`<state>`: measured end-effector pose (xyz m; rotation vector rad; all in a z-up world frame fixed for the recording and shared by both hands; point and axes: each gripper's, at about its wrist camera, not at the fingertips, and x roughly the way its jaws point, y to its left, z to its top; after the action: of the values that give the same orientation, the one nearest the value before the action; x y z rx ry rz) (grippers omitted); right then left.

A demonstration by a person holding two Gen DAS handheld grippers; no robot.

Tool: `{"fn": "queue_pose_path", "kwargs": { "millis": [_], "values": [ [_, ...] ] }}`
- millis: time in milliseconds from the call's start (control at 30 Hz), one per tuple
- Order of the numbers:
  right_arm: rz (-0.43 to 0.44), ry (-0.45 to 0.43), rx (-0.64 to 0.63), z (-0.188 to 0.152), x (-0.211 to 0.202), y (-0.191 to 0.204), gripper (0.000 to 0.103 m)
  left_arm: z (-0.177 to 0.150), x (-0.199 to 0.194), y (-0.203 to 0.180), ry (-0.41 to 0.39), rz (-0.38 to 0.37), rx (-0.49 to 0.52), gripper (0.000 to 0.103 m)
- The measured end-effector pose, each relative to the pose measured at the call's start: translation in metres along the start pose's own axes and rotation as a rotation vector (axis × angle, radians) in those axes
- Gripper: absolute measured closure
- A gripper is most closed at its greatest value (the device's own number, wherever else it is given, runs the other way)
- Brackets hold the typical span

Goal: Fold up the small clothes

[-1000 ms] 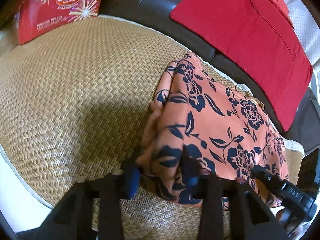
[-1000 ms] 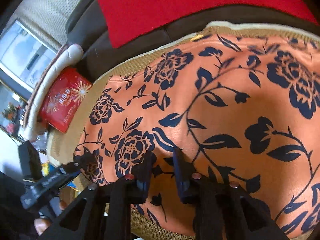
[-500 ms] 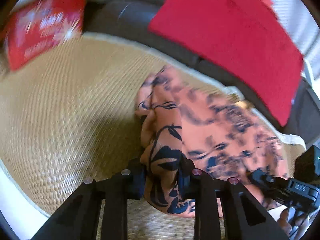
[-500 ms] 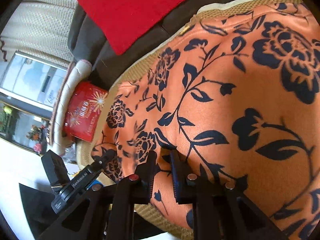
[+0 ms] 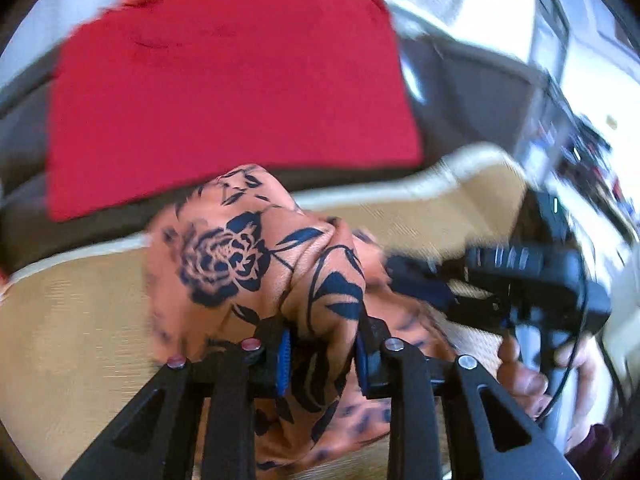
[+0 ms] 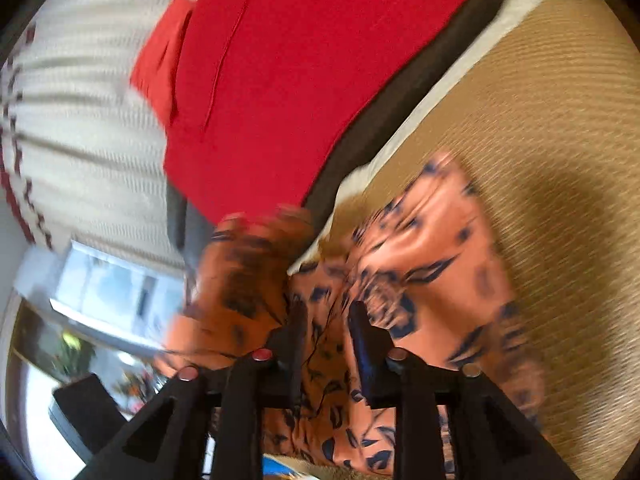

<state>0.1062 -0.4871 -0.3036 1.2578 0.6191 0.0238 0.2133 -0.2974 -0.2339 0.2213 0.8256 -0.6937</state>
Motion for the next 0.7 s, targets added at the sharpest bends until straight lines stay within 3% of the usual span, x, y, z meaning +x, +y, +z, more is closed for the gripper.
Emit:
{"fn": "queue_pose_path", "kwargs": {
  "millis": [33, 67, 167, 267, 333, 433, 533, 600, 700],
  "values": [
    [0.005, -0.006, 0.021, 0.002, -0.004, -0.005, 0.043, -0.003, 0.019, -0.008, 0.065, -0.051, 0.001, 0.065],
    [0.012, -0.006, 0.051, 0.003, -0.006, -0.012, 0.035, -0.005, 0.027, -0.008, 0.1, -0.091, -0.005, 0.063],
    [0.047, 0.026, 0.082, 0.004, 0.0, -0.018, 0.035, -0.019, 0.013, 0.005, 0.105, -0.193, -0.023, 0.056],
    [0.043, 0.073, 0.045, 0.001, 0.014, -0.009, 0.035, -0.031, -0.022, 0.042, -0.029, -0.174, -0.027, 0.023],
    [-0.019, 0.091, 0.007, -0.002, 0.023, -0.004, 0.035, -0.035, -0.034, 0.073, -0.087, -0.138, -0.071, 0.019],
    [-0.116, 0.102, -0.023, -0.008, 0.039, 0.0, 0.035, -0.046, -0.025, 0.116, -0.063, -0.074, -0.174, 0.019],
    [-0.155, 0.099, -0.033, -0.012, 0.051, 0.003, 0.035, -0.06, -0.001, 0.143, -0.043, -0.056, -0.256, 0.02],
    [-0.161, 0.102, -0.053, -0.016, 0.063, 0.01, 0.035, -0.065, 0.015, 0.146, 0.012, -0.059, -0.26, 0.02],
    [-0.208, 0.131, -0.147, -0.03, 0.085, 0.033, 0.035, -0.061, 0.015, 0.146, 0.003, -0.059, -0.232, 0.02]
  ]
}}
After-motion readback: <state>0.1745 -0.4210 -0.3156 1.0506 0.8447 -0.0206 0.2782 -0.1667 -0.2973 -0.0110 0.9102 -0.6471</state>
